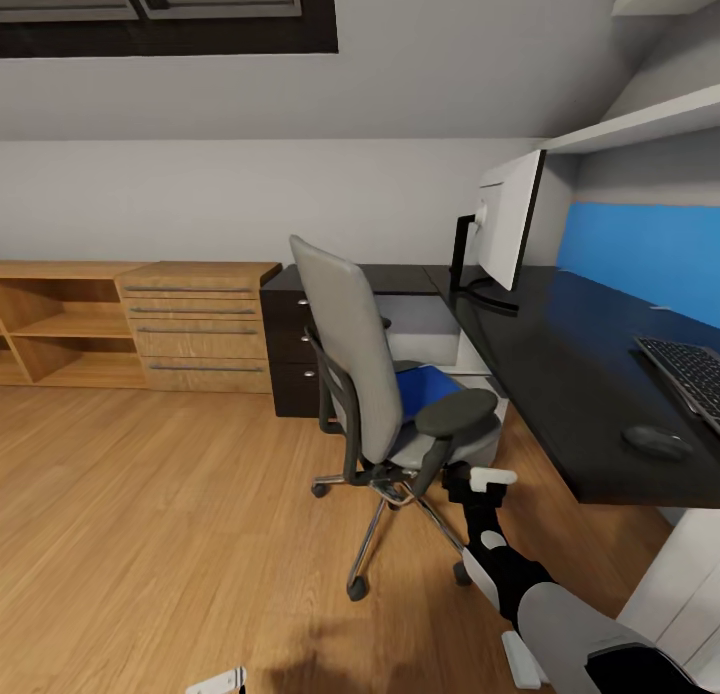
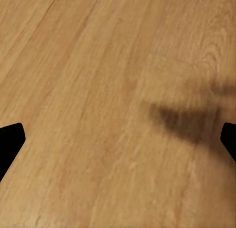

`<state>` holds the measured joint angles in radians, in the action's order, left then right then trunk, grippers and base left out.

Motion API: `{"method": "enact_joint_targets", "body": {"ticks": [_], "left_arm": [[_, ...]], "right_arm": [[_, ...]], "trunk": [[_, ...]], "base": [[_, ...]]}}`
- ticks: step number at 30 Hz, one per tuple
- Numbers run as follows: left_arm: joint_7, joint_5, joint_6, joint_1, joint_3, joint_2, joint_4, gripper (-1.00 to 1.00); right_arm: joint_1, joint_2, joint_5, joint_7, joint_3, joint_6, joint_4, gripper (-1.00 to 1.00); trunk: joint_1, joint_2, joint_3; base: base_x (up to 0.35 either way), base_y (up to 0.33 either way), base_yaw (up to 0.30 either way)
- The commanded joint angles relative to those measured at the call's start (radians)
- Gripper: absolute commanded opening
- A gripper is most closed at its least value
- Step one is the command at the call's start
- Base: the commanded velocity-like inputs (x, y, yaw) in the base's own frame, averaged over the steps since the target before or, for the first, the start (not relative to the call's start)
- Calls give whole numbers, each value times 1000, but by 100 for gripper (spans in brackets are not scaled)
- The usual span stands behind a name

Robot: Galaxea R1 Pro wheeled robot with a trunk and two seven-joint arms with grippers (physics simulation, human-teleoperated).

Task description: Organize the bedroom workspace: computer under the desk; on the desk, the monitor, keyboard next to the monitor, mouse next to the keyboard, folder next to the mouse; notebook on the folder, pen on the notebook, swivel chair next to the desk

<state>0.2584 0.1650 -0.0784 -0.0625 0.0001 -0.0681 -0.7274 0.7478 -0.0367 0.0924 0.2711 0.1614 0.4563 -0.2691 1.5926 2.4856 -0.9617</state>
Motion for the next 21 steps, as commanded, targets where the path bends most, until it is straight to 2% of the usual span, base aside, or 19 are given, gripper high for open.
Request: {"method": "enact_joint_targets", "body": {"ticks": [1, 8, 12, 17, 21], "left_arm": [[1, 9, -4, 0, 0, 0, 0, 100], [2, 8, -4, 0, 0, 1, 0, 100], [2, 8, -4, 0, 0, 0, 0, 100], [2, 8, -6, 0, 0, 1, 1, 100], [2, 8, -35, 0, 0, 1, 6, 100]], "right_arm": [[1, -1, 11, 5, 8, 4, 0, 100], [1, -12, 15, 12, 4, 4, -1, 100], [1, -11, 15, 13, 3, 4, -1, 100], [1, -11, 15, 13, 3, 21, 1, 100], [1, -11, 15, 13, 3, 32, 3, 100]], "trunk": [[0, 0, -1], [0, 0, -1], [0, 0, -2], [0, 0, -2], [0, 0, -2]], "base": [[0, 0, 0], [0, 0, 64], [0, 0, 141], [0, 0, 24], [-111, 4, 2]]}}
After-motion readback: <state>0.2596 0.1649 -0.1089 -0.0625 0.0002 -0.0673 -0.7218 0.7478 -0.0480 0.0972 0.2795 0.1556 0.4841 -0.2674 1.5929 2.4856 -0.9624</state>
